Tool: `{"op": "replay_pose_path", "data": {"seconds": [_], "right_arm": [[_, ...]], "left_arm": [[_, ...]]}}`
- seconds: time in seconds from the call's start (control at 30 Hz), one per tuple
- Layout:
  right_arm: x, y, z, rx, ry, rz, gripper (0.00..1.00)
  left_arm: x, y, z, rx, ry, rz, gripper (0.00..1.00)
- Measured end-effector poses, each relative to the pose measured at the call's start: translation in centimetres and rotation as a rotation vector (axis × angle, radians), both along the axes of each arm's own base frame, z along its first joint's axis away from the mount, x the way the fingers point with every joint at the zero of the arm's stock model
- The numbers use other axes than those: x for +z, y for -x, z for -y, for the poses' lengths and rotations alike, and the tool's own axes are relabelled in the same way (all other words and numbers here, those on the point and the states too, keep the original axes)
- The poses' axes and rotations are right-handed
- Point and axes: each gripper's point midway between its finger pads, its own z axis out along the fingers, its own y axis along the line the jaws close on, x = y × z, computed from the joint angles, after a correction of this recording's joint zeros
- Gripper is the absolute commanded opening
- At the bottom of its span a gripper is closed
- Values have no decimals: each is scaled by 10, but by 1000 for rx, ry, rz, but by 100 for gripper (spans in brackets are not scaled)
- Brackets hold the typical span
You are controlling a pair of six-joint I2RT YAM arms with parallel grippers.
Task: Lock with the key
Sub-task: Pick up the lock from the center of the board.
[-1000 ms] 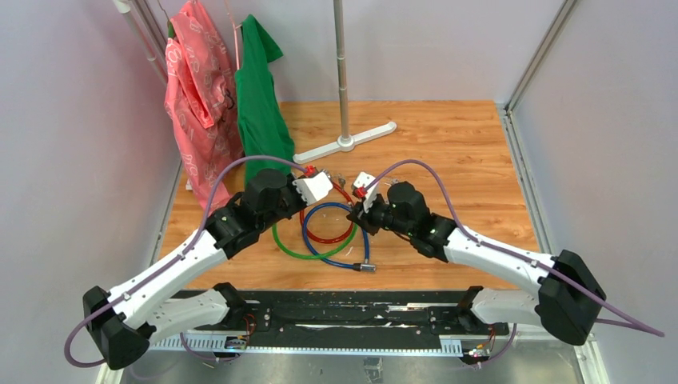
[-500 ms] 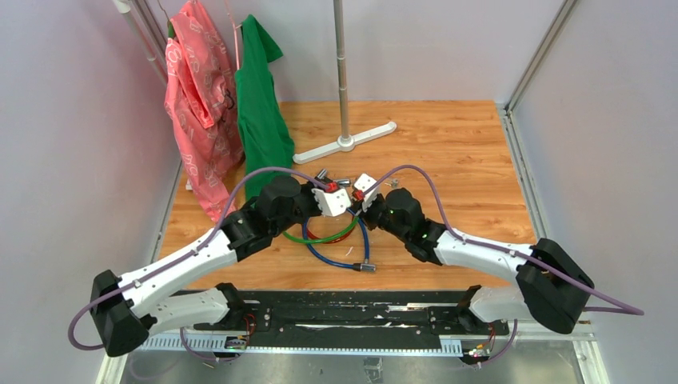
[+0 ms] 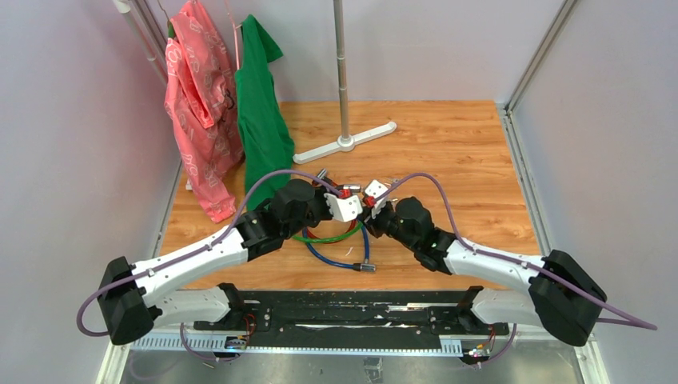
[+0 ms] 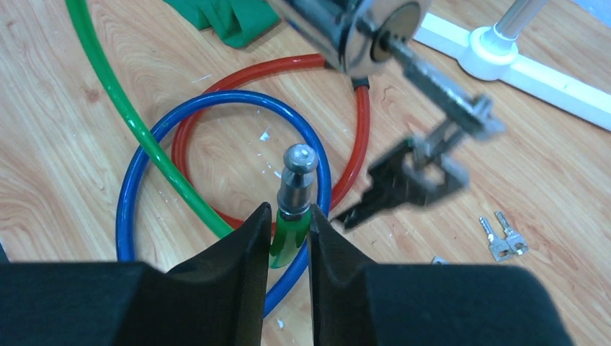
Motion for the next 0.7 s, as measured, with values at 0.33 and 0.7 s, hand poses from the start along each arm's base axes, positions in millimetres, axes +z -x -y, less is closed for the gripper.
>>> {"op": "replay_pose_path", "data": {"seconds": [0.33,0.7], "right_arm": [[-22,32,28,25,54,-103,69],[-14,23,73,-172,-161,-236,66]], "left_arm": [[-2,-3,-2,21,-8,2,0],[-1,-4,0,49,42,-20,0]]}}
